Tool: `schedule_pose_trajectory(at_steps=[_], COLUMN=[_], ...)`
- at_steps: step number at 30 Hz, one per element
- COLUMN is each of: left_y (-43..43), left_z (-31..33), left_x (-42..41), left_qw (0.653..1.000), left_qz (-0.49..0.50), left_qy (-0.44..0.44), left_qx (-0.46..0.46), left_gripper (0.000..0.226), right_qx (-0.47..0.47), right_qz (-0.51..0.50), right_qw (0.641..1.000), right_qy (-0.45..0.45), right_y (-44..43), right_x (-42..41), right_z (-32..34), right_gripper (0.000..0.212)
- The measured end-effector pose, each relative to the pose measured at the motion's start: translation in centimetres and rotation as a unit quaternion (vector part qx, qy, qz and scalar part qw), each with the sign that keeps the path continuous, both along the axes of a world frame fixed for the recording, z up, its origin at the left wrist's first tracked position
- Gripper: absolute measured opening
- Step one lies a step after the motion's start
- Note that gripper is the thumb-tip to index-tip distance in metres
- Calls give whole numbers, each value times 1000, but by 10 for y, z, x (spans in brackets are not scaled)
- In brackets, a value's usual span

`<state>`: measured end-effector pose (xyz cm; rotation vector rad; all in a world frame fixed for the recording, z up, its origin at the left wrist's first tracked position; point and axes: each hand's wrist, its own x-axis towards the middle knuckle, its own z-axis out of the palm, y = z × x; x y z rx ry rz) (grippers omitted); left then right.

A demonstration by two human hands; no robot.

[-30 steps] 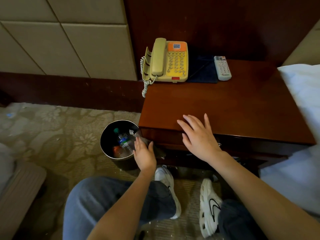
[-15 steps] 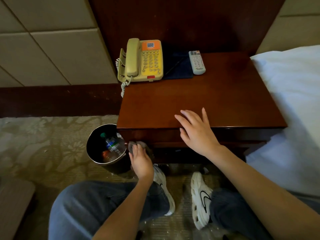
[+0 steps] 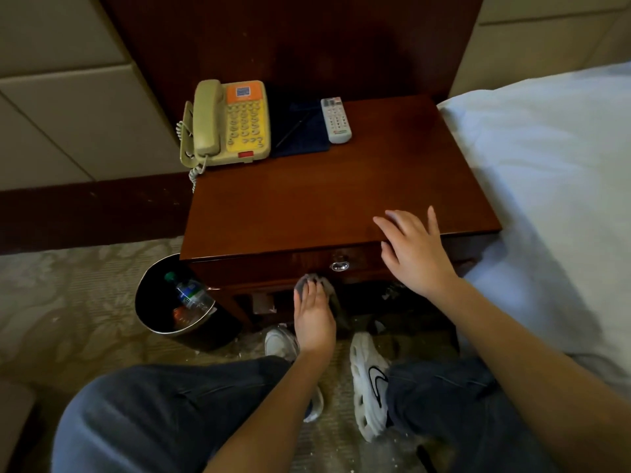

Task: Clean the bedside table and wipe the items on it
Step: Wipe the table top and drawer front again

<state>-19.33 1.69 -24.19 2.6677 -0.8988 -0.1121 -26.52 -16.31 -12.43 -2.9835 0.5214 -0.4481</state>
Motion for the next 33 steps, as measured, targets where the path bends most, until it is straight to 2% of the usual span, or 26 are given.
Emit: schedule_pose_trajectory(at_steps=[5, 13, 16, 21, 24, 28, 33], left_y=[-24, -71, -90, -119, -132, -151, -177], left_z=[6, 14, 10, 13, 16, 23, 33], left_x=[-15, -43, -50, -63, -69, -64, -68], left_qw=[999, 991, 989, 976, 974, 939, 900], left_qz=[-45, -129, -140, -214, -221, -312, -395], left_qy=[-7, -8, -19, -12, 0, -40, -91], left_qx=[-17, 23, 35, 42, 52, 136, 158], left_gripper=[47, 45, 47, 43, 50, 55, 54], right_qx=[7, -14, -6, -4, -12, 2, 6], right_qz=[-24, -28, -63, -94, -95, -111, -133], right_qw=[1000, 999, 998, 995, 995, 994, 990], right_qy=[16, 3, 12, 17, 13, 23, 47], right_y=[-13, -41, -58, -78, -86, -96, -108], right_x=[-12, -32, -40, -55, -64, -75, -88], right_z=[-4, -6, -4, -7, -9, -7, -4], right_gripper=[43, 41, 41, 39, 39, 40, 43])
